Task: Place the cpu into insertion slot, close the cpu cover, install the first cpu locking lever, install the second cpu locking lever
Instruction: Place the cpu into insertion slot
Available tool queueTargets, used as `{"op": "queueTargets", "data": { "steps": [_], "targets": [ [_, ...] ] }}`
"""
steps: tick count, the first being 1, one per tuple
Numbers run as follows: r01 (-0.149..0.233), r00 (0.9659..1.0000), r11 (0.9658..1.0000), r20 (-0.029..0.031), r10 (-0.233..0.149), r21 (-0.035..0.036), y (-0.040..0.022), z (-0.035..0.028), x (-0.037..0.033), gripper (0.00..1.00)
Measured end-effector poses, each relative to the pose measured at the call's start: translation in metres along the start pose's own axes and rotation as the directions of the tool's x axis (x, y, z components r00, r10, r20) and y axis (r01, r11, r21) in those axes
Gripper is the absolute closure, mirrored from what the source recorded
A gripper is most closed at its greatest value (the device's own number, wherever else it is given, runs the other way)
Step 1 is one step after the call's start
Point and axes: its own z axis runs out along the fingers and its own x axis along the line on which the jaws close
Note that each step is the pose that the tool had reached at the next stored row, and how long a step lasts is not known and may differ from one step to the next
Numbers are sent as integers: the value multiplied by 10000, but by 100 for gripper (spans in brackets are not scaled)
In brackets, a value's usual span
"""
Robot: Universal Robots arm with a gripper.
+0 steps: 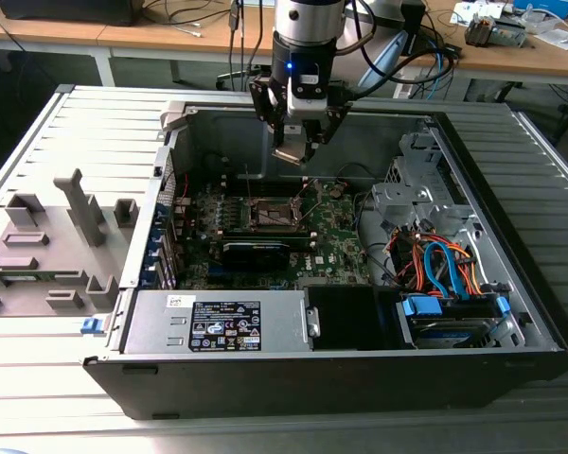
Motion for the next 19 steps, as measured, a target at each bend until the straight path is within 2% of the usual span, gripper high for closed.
{"op": "queueTargets", "data": {
  "steps": [19],
  "targets": [
    [-372,9993,9993,21,372,0,0,7,0,45]
  ]
}}
